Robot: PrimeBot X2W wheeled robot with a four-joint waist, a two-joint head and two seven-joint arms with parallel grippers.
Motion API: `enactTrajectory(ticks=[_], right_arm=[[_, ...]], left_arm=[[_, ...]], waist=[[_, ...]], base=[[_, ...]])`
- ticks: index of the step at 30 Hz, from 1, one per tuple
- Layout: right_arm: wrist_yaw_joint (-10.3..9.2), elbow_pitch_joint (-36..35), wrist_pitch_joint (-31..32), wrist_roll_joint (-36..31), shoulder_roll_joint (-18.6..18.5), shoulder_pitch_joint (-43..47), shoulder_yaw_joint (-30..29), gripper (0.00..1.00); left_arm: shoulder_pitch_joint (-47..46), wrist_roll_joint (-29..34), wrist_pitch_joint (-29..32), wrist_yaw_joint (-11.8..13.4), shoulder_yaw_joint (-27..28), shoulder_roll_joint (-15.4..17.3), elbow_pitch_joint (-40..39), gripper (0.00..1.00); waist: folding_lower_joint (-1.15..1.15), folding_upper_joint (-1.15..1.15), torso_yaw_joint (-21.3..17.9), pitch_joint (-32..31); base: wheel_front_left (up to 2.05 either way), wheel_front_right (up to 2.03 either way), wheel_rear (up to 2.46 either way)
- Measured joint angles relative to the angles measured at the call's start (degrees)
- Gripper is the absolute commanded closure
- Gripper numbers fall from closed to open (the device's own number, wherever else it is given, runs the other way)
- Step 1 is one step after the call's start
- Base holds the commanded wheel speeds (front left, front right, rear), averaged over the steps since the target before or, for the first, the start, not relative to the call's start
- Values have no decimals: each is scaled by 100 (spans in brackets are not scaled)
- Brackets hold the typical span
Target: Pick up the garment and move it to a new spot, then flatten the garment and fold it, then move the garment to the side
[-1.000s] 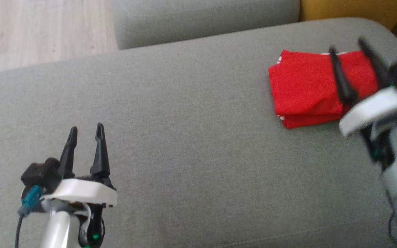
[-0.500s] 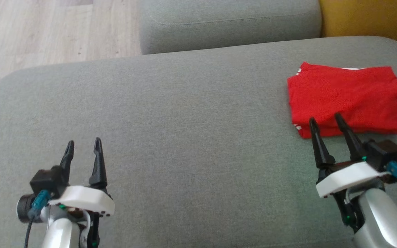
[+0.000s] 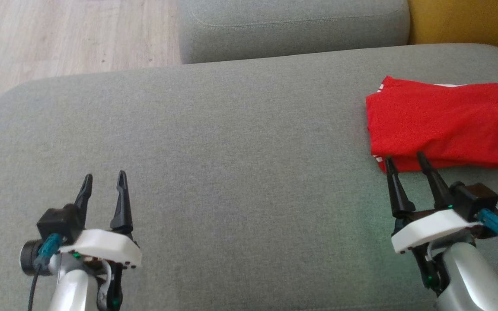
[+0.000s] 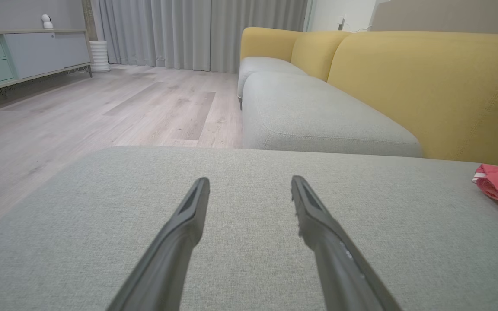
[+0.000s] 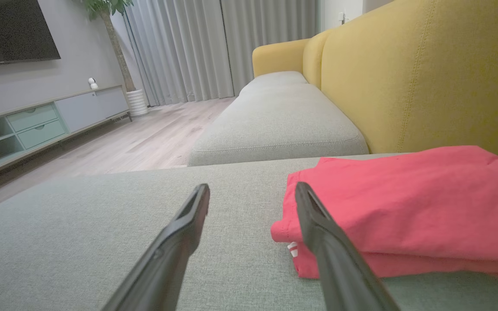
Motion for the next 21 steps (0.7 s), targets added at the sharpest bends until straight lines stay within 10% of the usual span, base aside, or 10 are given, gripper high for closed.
enactTrajectory(ticks=[8, 9, 21], right_arm=[[0, 7, 0, 0, 101, -2, -34, 0], [0, 5, 0, 0, 103, -2, -40, 100], [-5, 325, 148, 460, 169, 428, -64, 100]], left_arm=[[0, -2, 0, -53, 54, -21, 62, 0], [-1, -8, 0, -97, 54, -22, 84, 100], [394, -532, 172, -98, 69, -81, 504, 100]], waist=[[0, 0, -37, -24], [0, 0, -38, -29], [0, 0, -34, -37]], base=[[0, 0, 0], [0, 0, 0], [0, 0, 0]])
